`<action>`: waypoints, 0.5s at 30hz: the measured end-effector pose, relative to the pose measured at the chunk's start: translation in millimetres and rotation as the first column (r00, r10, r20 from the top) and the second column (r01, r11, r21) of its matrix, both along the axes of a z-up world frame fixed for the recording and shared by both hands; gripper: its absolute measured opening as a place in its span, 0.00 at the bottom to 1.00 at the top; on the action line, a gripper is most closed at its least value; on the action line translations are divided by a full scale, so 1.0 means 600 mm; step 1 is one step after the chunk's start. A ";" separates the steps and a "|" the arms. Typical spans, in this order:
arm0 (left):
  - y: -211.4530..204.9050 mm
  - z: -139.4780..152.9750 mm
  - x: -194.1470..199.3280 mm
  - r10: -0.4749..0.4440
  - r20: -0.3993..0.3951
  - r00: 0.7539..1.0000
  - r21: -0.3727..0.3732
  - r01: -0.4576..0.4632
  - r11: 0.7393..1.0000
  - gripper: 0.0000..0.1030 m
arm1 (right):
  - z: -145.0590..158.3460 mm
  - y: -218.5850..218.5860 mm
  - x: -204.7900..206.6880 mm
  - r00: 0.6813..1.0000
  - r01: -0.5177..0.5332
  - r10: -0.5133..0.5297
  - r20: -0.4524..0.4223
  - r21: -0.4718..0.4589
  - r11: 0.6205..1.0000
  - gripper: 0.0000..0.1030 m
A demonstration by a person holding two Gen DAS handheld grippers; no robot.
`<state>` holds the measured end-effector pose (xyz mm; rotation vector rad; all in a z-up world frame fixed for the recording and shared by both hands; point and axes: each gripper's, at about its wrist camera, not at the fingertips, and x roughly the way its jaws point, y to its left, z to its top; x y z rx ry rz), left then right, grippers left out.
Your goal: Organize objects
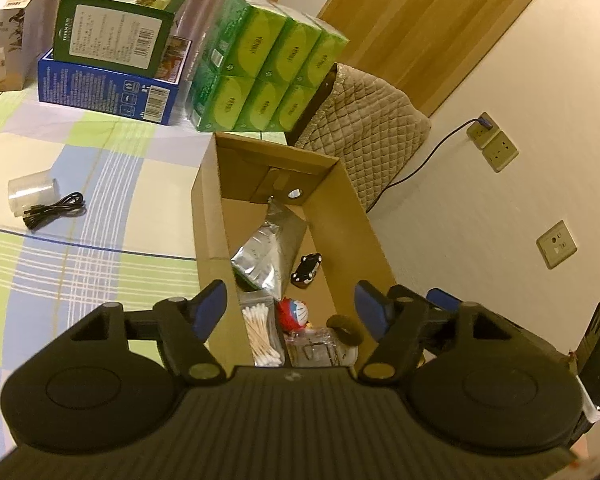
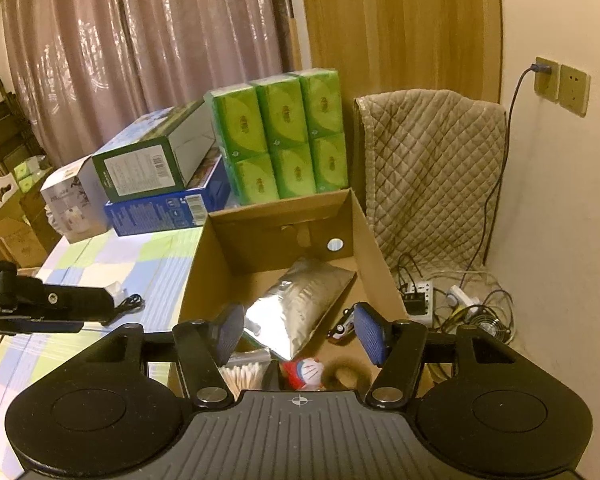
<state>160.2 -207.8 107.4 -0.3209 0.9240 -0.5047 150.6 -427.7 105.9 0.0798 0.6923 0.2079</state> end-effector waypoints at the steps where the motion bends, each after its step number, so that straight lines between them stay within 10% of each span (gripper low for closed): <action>1: 0.002 0.000 -0.001 0.001 -0.001 1.000 0.003 -0.001 1.000 0.65 | 0.001 -0.001 -0.002 1.000 0.002 -0.002 0.001 0.001 1.000 0.57; 15: 0.032 0.024 -0.029 0.014 0.036 0.999 0.012 -0.015 1.000 0.75 | 0.040 0.020 -0.036 0.999 -0.012 0.013 0.040 -0.018 1.000 0.57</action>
